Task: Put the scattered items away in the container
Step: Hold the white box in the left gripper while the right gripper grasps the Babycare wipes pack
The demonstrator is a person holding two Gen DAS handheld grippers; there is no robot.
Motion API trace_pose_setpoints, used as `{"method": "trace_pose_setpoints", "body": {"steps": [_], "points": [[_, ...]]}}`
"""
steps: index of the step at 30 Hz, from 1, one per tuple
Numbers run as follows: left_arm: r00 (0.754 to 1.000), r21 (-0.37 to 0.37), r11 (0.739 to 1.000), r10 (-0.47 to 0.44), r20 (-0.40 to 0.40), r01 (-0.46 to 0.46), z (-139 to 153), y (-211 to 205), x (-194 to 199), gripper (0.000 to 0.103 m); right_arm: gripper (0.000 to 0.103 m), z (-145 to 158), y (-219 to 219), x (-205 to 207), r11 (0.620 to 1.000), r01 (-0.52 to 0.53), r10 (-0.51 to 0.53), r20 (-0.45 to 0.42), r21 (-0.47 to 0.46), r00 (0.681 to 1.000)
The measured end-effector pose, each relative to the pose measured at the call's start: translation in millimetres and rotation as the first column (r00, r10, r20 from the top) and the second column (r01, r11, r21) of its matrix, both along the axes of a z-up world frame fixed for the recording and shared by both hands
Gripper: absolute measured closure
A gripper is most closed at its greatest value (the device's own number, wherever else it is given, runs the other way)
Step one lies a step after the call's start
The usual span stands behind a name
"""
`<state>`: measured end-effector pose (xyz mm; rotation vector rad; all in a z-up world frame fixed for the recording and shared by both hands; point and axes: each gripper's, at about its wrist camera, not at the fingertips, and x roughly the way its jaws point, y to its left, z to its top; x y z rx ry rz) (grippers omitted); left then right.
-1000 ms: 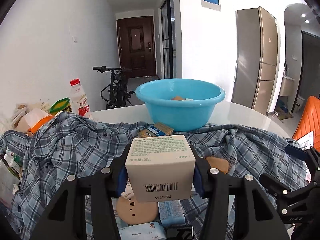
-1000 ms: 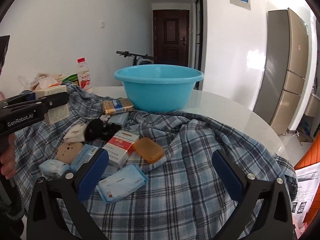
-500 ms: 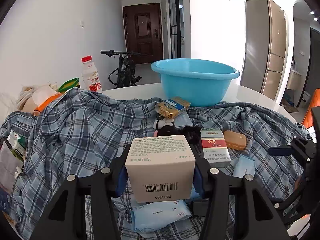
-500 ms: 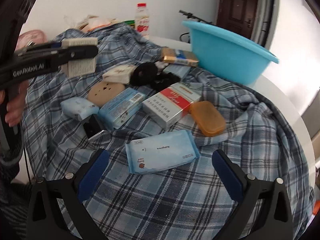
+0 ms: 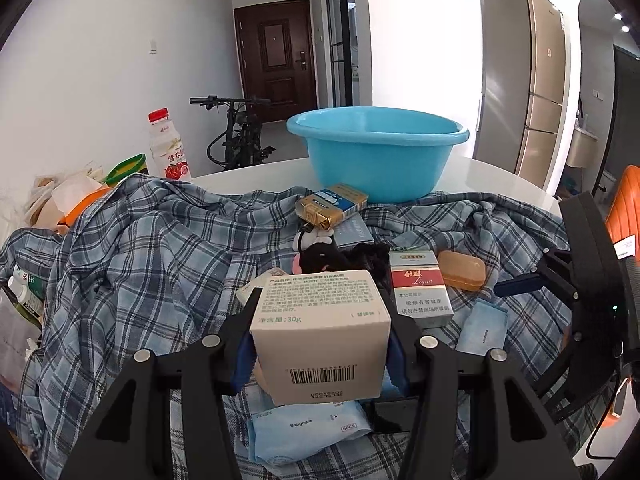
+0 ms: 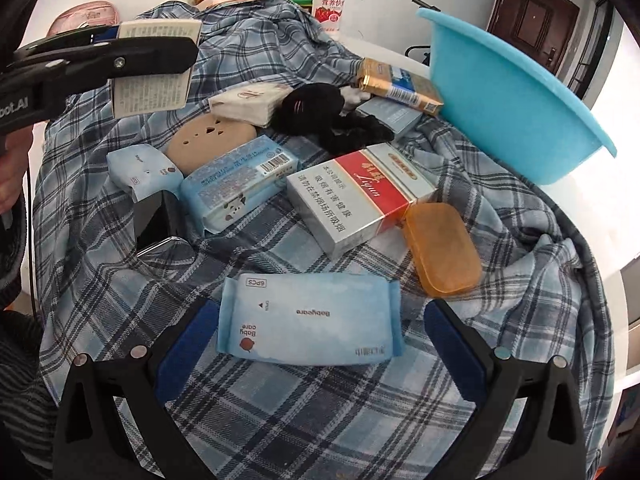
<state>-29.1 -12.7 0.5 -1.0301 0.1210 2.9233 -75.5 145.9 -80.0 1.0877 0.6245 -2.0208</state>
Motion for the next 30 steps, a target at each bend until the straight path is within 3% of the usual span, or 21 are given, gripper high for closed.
{"method": "trace_pose_setpoints", "body": {"steps": [5,6,8,17,30], "points": [[1.0,-0.002,1.0,-0.007,0.001,0.007,1,3,0,0.048,0.003,-10,-3,2,1.0,-0.005,0.005,-0.001,0.022,1.0],[1.0,-0.003,1.0,-0.006,0.0,0.006,1,4,0,0.048,0.019,-8,0,3,1.0,0.012,-0.012,-0.001,0.01,1.0],[1.0,-0.002,1.0,-0.005,0.0,0.005,0,4,0,0.048,0.029,-2,7,4,0.998,0.05,-0.049,0.014,-0.029,0.999],[1.0,0.014,1.0,-0.02,0.002,0.02,2,10,-2,0.048,0.03,31,31,28,0.978,0.175,-0.183,-0.065,-0.117,0.981],[1.0,0.015,1.0,-0.012,0.001,0.012,5,10,-6,0.048,0.029,58,50,14,0.921,0.304,-0.323,-0.041,-0.244,0.946]]}}
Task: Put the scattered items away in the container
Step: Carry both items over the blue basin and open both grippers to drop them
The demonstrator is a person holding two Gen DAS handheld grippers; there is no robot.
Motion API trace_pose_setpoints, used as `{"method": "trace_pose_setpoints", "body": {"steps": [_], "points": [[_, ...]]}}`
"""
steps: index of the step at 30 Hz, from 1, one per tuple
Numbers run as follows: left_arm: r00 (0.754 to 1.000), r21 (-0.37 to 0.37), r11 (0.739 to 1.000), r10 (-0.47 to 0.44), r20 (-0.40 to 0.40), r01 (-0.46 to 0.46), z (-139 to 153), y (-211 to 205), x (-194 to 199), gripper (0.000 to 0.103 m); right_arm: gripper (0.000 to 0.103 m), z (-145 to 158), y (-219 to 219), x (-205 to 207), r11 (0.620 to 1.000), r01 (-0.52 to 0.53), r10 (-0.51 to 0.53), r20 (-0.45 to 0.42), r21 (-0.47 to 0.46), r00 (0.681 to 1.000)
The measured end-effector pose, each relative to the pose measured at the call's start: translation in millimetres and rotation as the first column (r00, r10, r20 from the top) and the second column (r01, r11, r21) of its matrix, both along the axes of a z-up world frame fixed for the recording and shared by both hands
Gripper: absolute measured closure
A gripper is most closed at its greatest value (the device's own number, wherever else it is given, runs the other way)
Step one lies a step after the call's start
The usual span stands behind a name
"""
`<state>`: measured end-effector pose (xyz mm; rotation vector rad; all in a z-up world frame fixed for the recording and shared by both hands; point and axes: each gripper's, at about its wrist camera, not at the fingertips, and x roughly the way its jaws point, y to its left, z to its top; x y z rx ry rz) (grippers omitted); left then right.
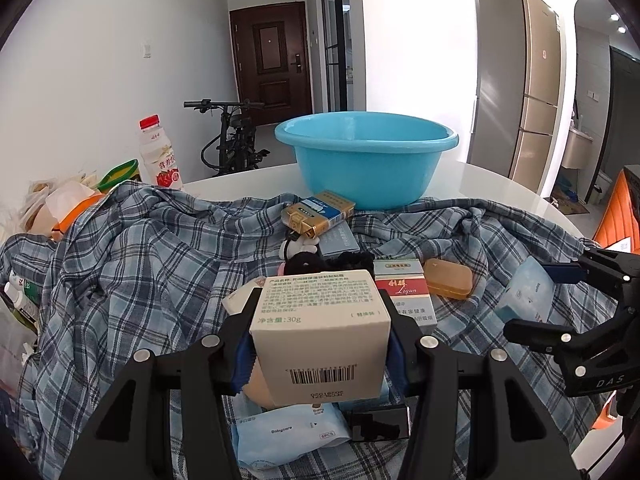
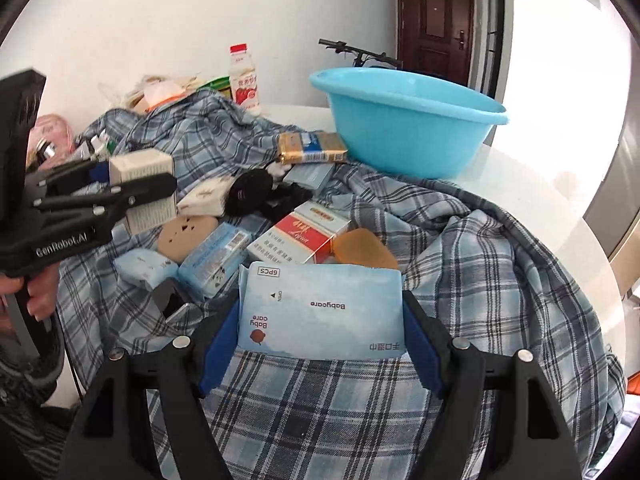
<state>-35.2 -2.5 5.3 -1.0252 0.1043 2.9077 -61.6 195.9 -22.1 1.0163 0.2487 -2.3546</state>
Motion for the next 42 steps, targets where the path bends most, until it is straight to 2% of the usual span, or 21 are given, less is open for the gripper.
{"method": "trace_pose_setpoints", "body": {"steps": [7,11,15,18,19,23,31,38,42], "points": [[1.0,-0.002,1.0,-0.024,-0.01,0.024,10,5,-11,0.048,0.029,23,8,-7,0.999,0.034,-0.036,-0.052,-0.038,0.998],[0.999,0.007,1.0,-0.012,-0.045,0.012,25,5,-23,0.048,0.028,50,10,-15,0.998,0.038,-0.044,-0.123,-0.051,0.991],[0.996,0.023,0.999,-0.035,-0.08,0.037,48,7,-39,0.048,0.028,79,11,-30,0.996,0.051,-0.063,-0.178,-0.069,0.982],[0.993,0.018,0.998,-0.05,-0.106,0.052,64,9,-56,0.048,0.028,97,10,-44,0.995,0.068,-0.084,-0.218,-0.076,0.972],[0.992,0.033,0.996,-0.077,-0.1,0.081,67,8,-64,0.048,0.028,103,10,-50,0.994,0.075,-0.092,-0.227,-0.08,0.97],[0.995,0.077,0.993,-0.079,-0.068,0.085,80,4,-103,0.048,0.028,119,8,-75,0.99,0.111,-0.129,-0.253,-0.082,0.959],[0.993,0.063,0.992,-0.108,-0.039,0.11,108,13,-184,0.048,0.028,140,1,-143,0.984,0.157,-0.174,-0.238,-0.088,0.955],[0.99,0.052,0.989,-0.14,0.026,0.139,112,34,-265,0.048,0.028,144,2,-206,0.976,0.175,-0.196,-0.183,-0.129,0.963],[0.984,-0.015,0.987,-0.157,0.08,0.158,104,54,-312,0.048,0.028,138,7,-243,0.968,0.2,-0.218,-0.111,-0.153,0.97]]}}
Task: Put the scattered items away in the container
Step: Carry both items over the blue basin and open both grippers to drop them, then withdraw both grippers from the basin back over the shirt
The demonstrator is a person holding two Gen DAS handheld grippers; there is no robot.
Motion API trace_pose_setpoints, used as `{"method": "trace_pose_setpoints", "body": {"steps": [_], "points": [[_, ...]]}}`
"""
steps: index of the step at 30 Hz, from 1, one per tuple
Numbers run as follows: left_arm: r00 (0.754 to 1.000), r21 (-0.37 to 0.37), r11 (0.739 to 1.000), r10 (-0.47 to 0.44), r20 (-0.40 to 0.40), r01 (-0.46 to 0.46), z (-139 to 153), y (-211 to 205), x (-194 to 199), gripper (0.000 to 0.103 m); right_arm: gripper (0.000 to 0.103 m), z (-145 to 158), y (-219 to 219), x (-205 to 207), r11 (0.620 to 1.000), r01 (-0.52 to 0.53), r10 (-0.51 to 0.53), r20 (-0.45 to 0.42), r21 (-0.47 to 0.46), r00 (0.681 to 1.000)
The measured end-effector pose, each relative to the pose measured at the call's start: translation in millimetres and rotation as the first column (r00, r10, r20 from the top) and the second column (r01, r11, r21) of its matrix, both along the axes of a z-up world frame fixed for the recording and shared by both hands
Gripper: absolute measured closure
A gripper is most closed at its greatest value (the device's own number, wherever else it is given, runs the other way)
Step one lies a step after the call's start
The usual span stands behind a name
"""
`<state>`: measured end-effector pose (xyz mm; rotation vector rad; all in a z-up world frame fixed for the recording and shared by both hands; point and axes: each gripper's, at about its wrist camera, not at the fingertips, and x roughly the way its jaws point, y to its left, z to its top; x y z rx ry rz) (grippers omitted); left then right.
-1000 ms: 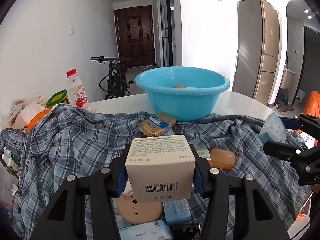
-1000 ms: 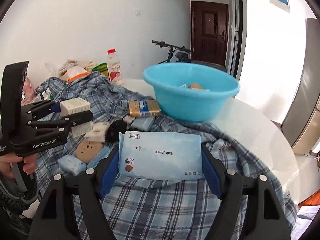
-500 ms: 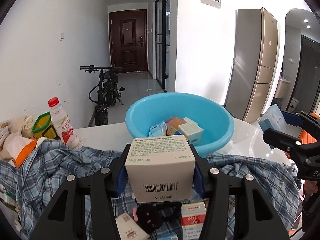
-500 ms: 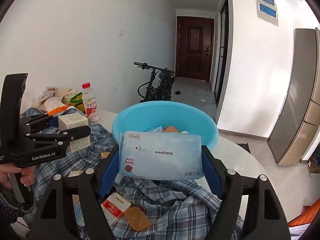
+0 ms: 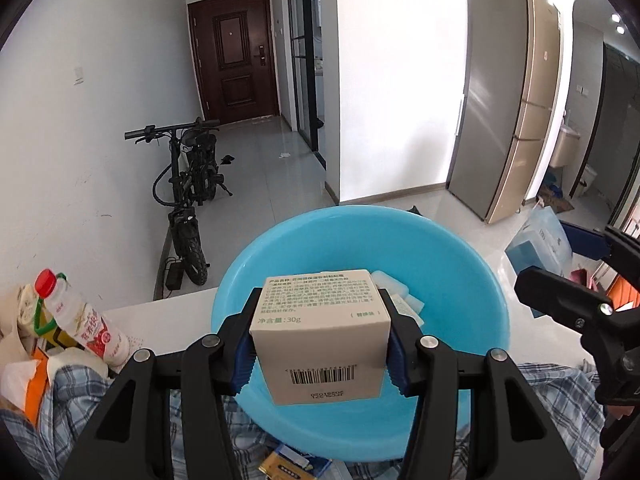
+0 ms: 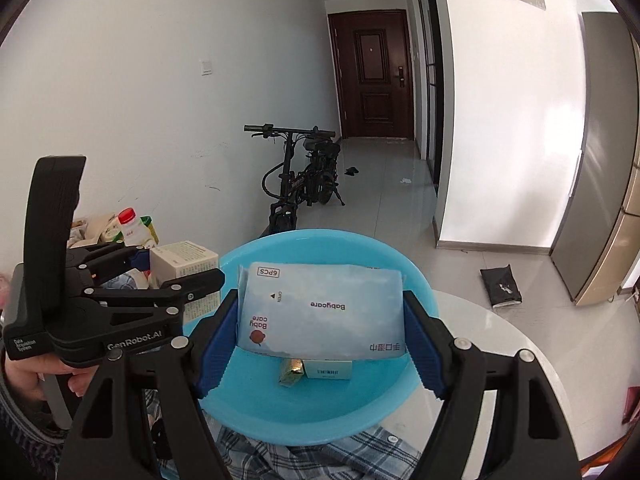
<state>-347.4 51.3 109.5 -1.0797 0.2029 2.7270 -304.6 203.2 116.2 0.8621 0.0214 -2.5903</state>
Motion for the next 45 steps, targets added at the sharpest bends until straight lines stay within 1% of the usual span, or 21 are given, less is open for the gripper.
{"method": "trace_pose_setpoints", "body": {"steps": [2,5,8,10,12,15,16,20,23,24,25,26,27,29,32,35,37,39,42,45], "points": [[0.999,-0.03,0.999,0.014,0.032,-0.013,-8,7,-23,0.048,0.028,-3,2,-15,1.0,0.005,-0.005,0.027,-0.005,1.0],[0.994,-0.05,0.998,0.042,0.102,-0.037,-26,13,-57,0.048,0.028,-10,3,-33,1.0,0.011,-0.011,0.049,0.006,0.999],[0.983,-0.066,0.998,0.037,0.178,-0.025,-47,20,-83,0.048,0.028,-21,3,-48,1.0,0.007,-0.008,0.077,0.013,0.997],[0.976,-0.08,0.997,0.039,0.213,-0.023,-60,24,-95,0.048,0.028,-28,6,-56,1.0,0.009,-0.01,0.106,0.011,0.994],[0.967,-0.074,0.997,0.044,0.253,-0.026,-72,26,-107,0.048,0.028,-36,9,-63,1.0,0.007,-0.008,0.133,0.01,0.991],[0.943,-0.027,0.999,0.049,0.328,-0.042,-91,24,-117,0.048,0.028,-46,12,-71,1.0,0.004,-0.007,0.163,0.016,0.987],[0.935,-0.023,0.999,0.049,0.351,-0.043,-97,24,-121,0.048,0.028,-49,13,-73,1.0,0.002,-0.005,0.171,0.015,0.985],[0.917,-0.047,0.998,0.052,0.396,-0.036,-113,26,-131,0.048,0.028,-58,20,-77,1.0,0.006,-0.006,0.193,0.003,0.981],[0.902,-0.022,0.998,0.06,0.427,-0.056,-121,21,-135,0.047,0.028,-62,24,-83,1.0,0.012,-0.008,0.216,-0.017,0.976],[0.9,-0.01,0.998,0.066,0.43,-0.069,-121,18,-137,0.044,0.028,-62,25,-85,1.0,0.014,-0.009,0.221,-0.023,0.975],[0.903,-0.003,0.997,0.074,0.424,-0.081,-120,17,-136,0.031,0.028,-63,25,-86,1.0,0.017,-0.011,0.223,-0.026,0.975],[0.911,0.0,0.996,0.083,0.405,-0.091,-117,13,-134,0.025,0.028,-63,25,-87,0.999,0.019,-0.012,0.224,-0.028,0.975],[0.923,0.005,0.995,0.091,0.375,-0.1,-112,10,-131,0.021,0.028,-62,25,-88,0.999,0.018,-0.011,0.223,-0.029,0.975],[0.939,0.014,0.993,0.102,0.329,-0.113,-100,1,-124,0.021,0.028,-60,22,-91,0.999,0.015,-0.008,0.222,-0.028,0.975],[0.945,0.028,0.993,0.102,0.31,-0.117,-84,-13,-118,0.017,0.028,-55,17,-96,1.0,0.011,-0.007,0.216,-0.015,0.976],[0.952,0.017,0.992,0.118,0.282,-0.128,-73,-27,-107,0.017,0.028,-51,6,-99,1.0,-0.01,0.012,0.219,-0.01,0.976],[0.957,0.01,0.992,0.121,0.262,-0.128,-66,-34,-96,0.017,0.028,-52,-3,-103,1.0,-0.025,0.027,0.236,-0.009,0.971],[0.959,0.009,0.99,0.132,0.252,-0.139,-62,-40,-89,0.017,0.028,-59,-11,-108,1.0,-0.024,0.022,0.263,0.003,0.965],[0.961,0.034,0.989,0.132,0.243,-0.145,-55,-46,-74,0.017,0.028,-77,-24,-116,0.999,-0.03,0.017,0.318,0.035,0.948],[0.96,0.045,0.991,0.108,0.257,-0.124,-55,-51,-68,0.017,0.028,-95,-34,-123,0.997,-0.04,0.013,0.362,0.068,0.932]]}}
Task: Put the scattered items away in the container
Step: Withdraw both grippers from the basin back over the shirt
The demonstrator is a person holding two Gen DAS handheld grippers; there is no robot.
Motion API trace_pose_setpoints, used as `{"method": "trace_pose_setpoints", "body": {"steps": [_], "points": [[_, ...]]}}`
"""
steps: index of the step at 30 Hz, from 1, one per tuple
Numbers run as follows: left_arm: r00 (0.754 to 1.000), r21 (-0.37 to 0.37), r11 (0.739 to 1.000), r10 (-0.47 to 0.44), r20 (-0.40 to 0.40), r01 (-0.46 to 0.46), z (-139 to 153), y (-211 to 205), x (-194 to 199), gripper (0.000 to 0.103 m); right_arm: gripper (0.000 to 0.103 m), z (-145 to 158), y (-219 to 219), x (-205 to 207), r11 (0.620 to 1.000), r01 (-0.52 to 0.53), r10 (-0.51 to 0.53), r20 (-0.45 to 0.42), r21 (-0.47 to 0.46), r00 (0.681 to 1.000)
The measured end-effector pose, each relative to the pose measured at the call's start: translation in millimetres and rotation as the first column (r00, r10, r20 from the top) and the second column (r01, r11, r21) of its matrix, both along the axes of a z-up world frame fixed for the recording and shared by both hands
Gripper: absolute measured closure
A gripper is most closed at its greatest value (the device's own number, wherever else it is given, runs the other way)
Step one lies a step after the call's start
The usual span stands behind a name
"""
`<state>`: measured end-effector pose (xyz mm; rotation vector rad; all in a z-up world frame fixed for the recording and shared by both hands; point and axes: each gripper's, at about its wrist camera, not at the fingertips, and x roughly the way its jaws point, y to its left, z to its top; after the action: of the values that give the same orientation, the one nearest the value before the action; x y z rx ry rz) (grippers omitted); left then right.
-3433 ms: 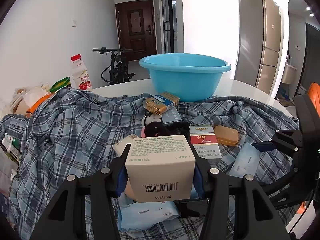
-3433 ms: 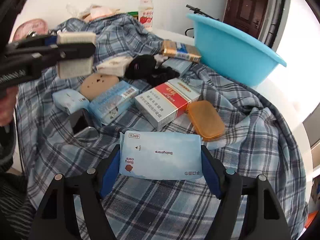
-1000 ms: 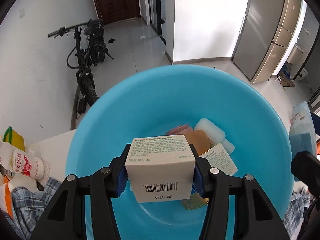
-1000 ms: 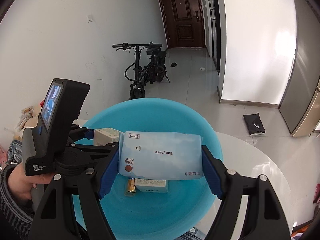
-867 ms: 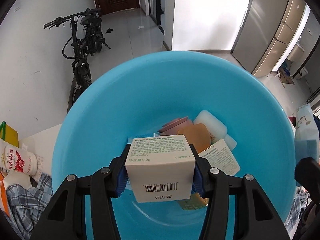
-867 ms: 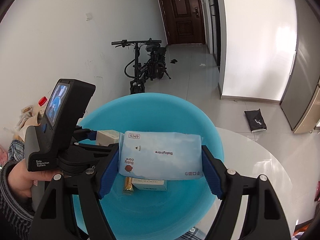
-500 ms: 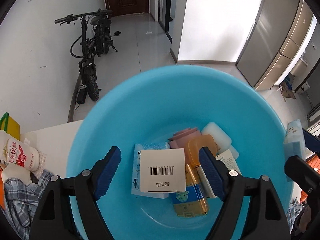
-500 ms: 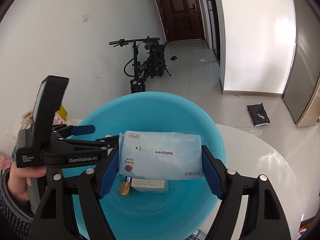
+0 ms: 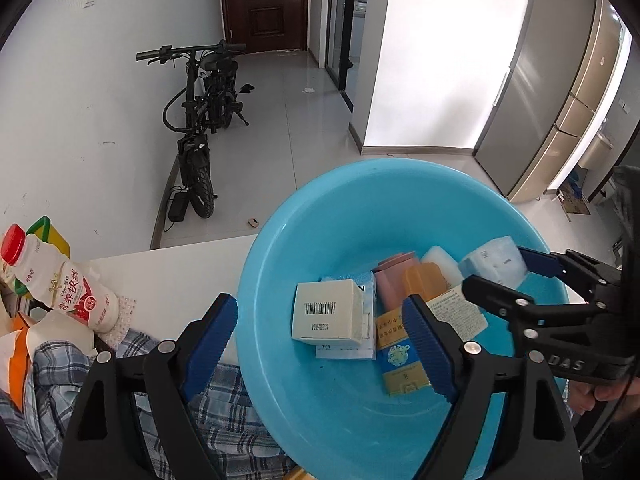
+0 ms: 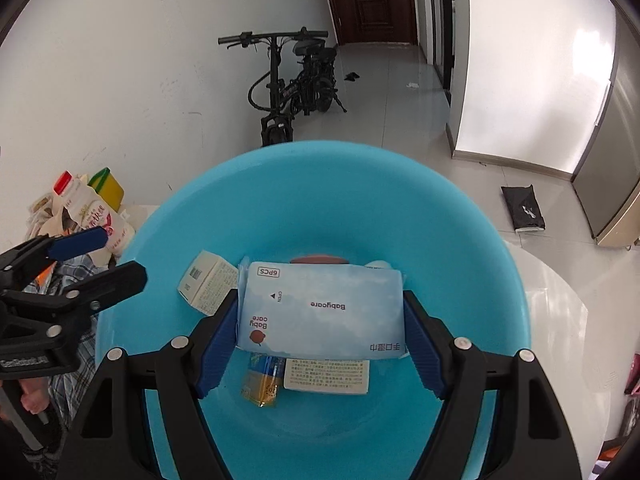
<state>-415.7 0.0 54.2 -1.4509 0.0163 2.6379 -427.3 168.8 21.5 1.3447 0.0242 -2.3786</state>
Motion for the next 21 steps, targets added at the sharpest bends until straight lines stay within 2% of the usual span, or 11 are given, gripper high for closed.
{"method": "trace_pose_setpoints", "body": {"steps": [2,10,13,17,21], "points": [[0.999,0.015,1.0,-0.024,0.035,0.024,-4,-2,1,0.017,0.028,-9,-5,-2,1.0,-0.007,0.007,0.025,0.027,1.0],[0.999,0.06,0.998,0.001,0.037,-0.003,-11,-20,14,0.017,0.027,-15,-13,-7,0.993,-0.008,-0.003,0.09,0.117,0.996],[0.999,0.069,0.998,0.004,0.034,-0.007,-9,-25,20,0.017,0.021,-17,-15,-7,0.989,-0.021,0.004,0.115,0.148,0.993],[1.0,0.057,0.998,-0.011,0.006,0.011,4,-29,33,0.017,0.021,-3,-9,-2,0.993,0.006,-0.014,0.069,0.115,0.998],[0.999,0.028,0.999,-0.036,-0.039,0.037,25,-30,50,0.017,0.019,25,1,12,0.996,0.029,-0.03,0.017,0.081,0.999]]}}
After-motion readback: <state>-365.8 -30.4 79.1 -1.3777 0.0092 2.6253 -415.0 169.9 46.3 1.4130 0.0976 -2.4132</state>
